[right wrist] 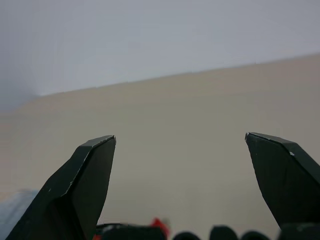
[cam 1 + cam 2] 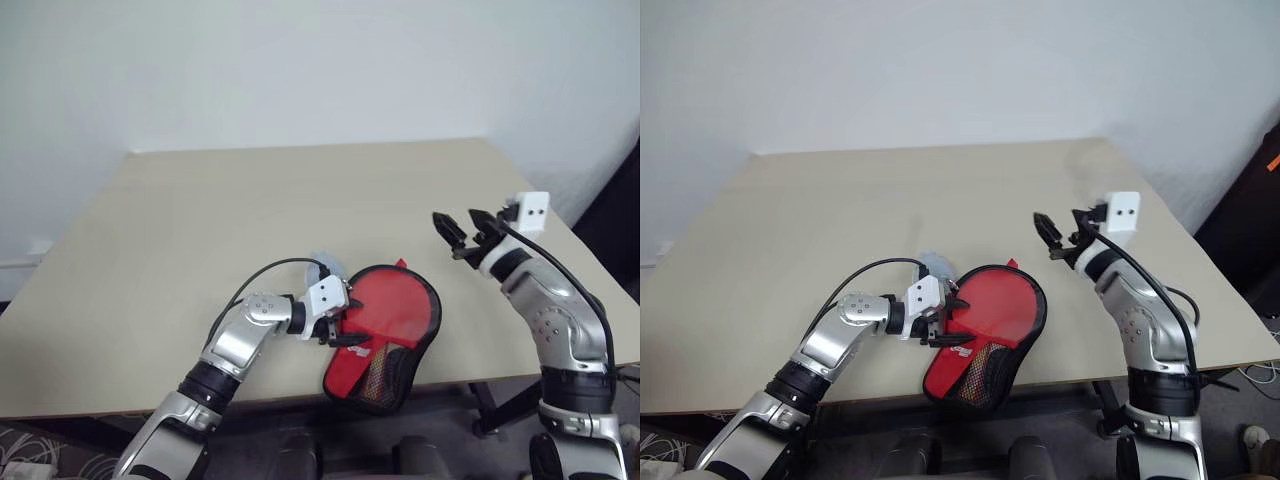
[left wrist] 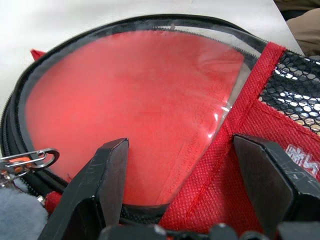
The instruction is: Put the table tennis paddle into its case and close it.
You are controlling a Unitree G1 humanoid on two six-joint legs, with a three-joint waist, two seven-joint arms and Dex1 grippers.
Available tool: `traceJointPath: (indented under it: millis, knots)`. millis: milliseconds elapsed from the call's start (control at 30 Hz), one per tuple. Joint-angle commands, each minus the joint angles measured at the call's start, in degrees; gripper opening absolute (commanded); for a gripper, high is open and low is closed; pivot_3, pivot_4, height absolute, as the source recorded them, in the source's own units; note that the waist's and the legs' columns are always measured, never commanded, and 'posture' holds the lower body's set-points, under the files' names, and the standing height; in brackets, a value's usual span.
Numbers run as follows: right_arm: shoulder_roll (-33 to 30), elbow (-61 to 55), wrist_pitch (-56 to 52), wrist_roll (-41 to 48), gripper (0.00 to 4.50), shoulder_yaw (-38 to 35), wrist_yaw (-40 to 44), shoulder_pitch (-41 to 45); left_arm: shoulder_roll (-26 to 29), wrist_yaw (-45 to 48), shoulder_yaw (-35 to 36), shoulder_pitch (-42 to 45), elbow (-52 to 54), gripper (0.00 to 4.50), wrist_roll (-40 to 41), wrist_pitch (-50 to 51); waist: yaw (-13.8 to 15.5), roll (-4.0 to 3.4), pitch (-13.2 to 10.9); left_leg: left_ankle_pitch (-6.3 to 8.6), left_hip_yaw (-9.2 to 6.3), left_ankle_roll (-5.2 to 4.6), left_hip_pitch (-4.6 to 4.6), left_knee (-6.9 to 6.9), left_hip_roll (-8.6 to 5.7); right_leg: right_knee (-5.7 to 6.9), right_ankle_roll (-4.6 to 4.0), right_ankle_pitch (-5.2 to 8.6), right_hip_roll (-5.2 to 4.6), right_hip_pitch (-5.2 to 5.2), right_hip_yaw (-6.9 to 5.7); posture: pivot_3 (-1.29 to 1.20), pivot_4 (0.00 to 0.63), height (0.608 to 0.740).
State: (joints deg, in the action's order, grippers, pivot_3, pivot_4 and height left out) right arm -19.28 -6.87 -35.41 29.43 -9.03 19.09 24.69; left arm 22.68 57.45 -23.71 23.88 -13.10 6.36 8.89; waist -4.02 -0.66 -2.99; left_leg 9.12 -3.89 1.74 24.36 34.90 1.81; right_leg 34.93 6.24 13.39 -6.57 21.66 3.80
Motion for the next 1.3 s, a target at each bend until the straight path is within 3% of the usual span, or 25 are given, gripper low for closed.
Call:
traceJointPath:
  millis: [33,200,367,500,700,967,1267,1300]
  knots:
    - [0.0,2.4,0.8,-1.0,4.50,1.4,1.6,4.8,0.0,-3.6,-4.4,-2.5,-6.1,3.49,-7.9,-3.4,0.1,0.02,0.1,0.00,0.00,0.00,-0.06,0.00,0.00,-0.01,0.00,0.00,0.00,-0.10,-0.02,0.00,0.000,0.740]
    - [1.1,5.7,1.6,-2.0,4.50,2.7,2.4,7.4,-3.5,-7.5,-3.7,-3.4,-5.3,3.49,-8.7,-2.3,1.6,0.07,0.4,0.01,0.03,0.01,-0.09,0.03,-0.02,-0.09,0.00,0.00,-0.02,-0.32,-0.02,0.00,0.000,0.740]
    - [2.6,8.1,-0.1,-1.3,4.50,3.0,2.8,10.2,-3.2,-8.0,-3.5,-4.0,-5.0,3.49,-9.5,-1.6,1.8,0.09,0.7,0.00,0.03,0.00,0.01,0.03,-0.03,-0.07,0.00,0.00,-0.01,-0.31,-0.03,0.00,0.000,0.740]
    - [2.4,11.8,-3.3,-3.7,4.50,7.9,5.8,14.8,-2.9,-8.4,-2.9,-4.9,-4.3,3.49,-9.5,-0.1,1.4,-0.07,0.8,0.00,0.02,0.00,-0.02,0.01,-0.03,-0.03,0.00,0.00,-0.01,-0.28,-0.04,0.00,0.000,0.740]
    - [7.7,21.1,-7.7,-1.7,4.50,10.8,11.9,21.3,-3.0,-8.6,-2.7,-5.0,-4.2,3.49,-9.2,0.9,1.3,-0.04,1.0,0.00,-0.03,0.00,-0.03,0.00,-0.03,0.05,0.00,0.00,0.00,-0.28,-0.09,0.00,0.000,0.740]
    - [13.1,44.5,-13.3,-7.9,4.50,17.3,16.3,30.6,-3.8,-9.1,-2.6,-4.9,-4.7,3.49,-9.1,1.1,1.4,0.00,1.1,0.01,-0.05,0.01,-0.01,-0.01,-0.03,0.17,-0.01,0.00,0.01,-0.25,-0.13,0.00,0.000,0.740]
    - [14.8,52.3,-10.9,-14.0,4.50,20.2,21.3,34.2,-4.1,-10.0,-2.5,-4.9,-5.0,3.49,-9.2,1.4,1.3,0.00,1.1,0.01,-0.06,0.01,0.01,0.00,-0.03,0.32,0.00,0.00,0.02,-0.18,-0.14,0.00,0.000,0.740]
    - [15.1,52.6,-10.3,-14.3,4.32,19.7,20.8,34.4,-4.2,-10.1,-2.5,-4.9,-5.1,3.51,-9.2,1.4,1.3,0.00,1.1,0.01,-0.06,0.01,0.01,0.00,-0.03,0.34,0.00,0.00,0.02,-0.18,-0.14,0.00,0.000,0.740]
